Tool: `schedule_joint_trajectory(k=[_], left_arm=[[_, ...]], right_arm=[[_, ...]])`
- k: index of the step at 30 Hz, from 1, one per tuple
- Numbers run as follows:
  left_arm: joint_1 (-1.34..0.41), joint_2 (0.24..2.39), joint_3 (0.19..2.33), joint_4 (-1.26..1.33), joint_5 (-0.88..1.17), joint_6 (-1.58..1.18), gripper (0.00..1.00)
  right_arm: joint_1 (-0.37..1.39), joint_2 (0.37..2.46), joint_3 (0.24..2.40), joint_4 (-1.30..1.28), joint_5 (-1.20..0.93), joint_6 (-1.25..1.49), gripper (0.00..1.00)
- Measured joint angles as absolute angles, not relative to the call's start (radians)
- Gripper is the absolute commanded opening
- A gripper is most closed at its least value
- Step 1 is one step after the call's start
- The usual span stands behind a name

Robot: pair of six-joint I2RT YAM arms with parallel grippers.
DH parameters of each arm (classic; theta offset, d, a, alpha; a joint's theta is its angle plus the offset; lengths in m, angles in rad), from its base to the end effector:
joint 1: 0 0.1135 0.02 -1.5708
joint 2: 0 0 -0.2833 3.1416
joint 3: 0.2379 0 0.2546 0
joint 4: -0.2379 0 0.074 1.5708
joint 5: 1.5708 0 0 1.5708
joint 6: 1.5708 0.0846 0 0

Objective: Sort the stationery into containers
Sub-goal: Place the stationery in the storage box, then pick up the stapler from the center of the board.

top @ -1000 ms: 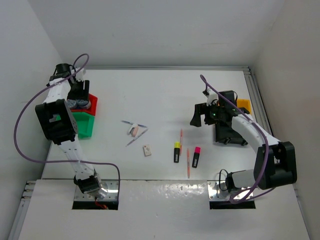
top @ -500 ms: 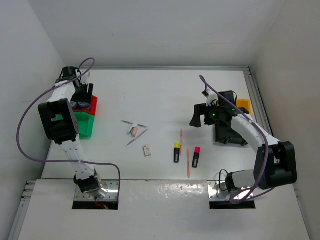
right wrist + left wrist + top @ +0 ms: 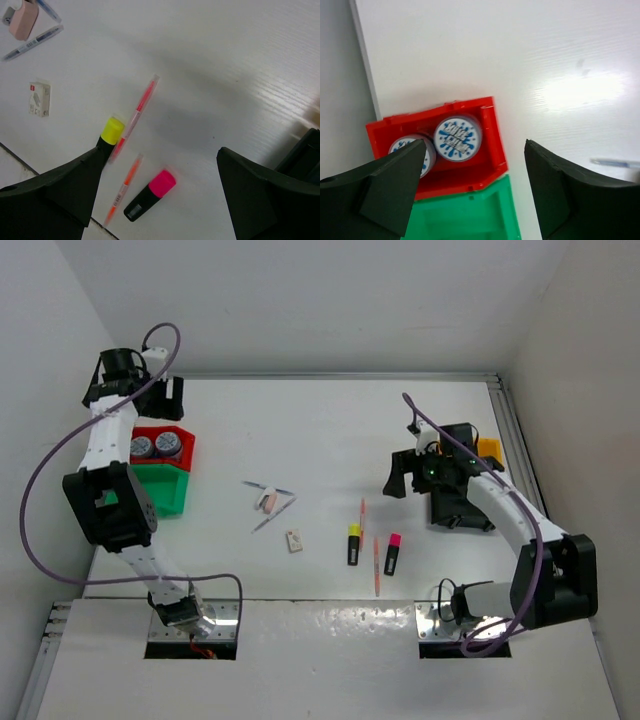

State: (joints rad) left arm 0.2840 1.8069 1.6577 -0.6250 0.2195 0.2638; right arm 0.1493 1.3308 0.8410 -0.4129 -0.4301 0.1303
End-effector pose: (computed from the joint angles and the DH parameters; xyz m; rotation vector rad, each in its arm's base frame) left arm 0.4389 0.1089 0.3020 0.0841 2.3203 0.0179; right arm 0.2842 0.0784 0.2068 -0.2101 2.4615 0.6519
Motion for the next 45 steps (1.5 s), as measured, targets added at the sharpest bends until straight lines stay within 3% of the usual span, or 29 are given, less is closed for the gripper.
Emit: schedule_joint_trajectory(k=[4, 9, 13, 17, 24, 32, 35, 43, 45], left_arm=[[0.223, 1.658, 1.578, -0.632, 0.32, 0.313, 0.82], [-0.016, 1.486, 1.345, -0.603, 0.342, 0.327, 0.77], [-0.223, 1.47, 1.154, -0.574, 0.314, 0.285, 0.74], [-0.307, 1.513, 1.025, -0.574, 0.28, 0.23, 0.74], [-0.367, 1.594, 0.975, -0.552, 0.198, 0.178, 0.75], [-0.379, 1.715, 1.058, -0.533, 0.151, 0.15, 0.75], [-0.379, 1.753, 1.083, -0.532, 0.131, 0.145, 0.68], [-0.372, 1.8, 1.117, -0.536, 0.1, 0.154, 0.27], [-0.366, 1.8, 1.118, -0.538, 0.1, 0.157, 0.22]], right_arm=[[0.117, 1.275, 0.834, -0.429, -0.428, 0.123, 0.92], [0.071, 1.204, 0.788, -0.441, -0.427, 0.115, 0.91], [0.054, 1.165, 0.732, -0.466, -0.426, 0.113, 0.91], [0.045, 1.127, 0.696, -0.501, -0.423, 0.112, 0.91], [0.034, 1.113, 0.688, -0.508, -0.422, 0.113, 0.91], [0.032, 1.113, 0.686, -0.511, -0.422, 0.111, 0.92], [0.031, 1.114, 0.686, -0.511, -0.422, 0.109, 0.92], [0.028, 1.134, 0.686, -0.511, -0.422, 0.109, 0.92], [0.028, 1.135, 0.686, -0.51, -0.422, 0.108, 0.92]])
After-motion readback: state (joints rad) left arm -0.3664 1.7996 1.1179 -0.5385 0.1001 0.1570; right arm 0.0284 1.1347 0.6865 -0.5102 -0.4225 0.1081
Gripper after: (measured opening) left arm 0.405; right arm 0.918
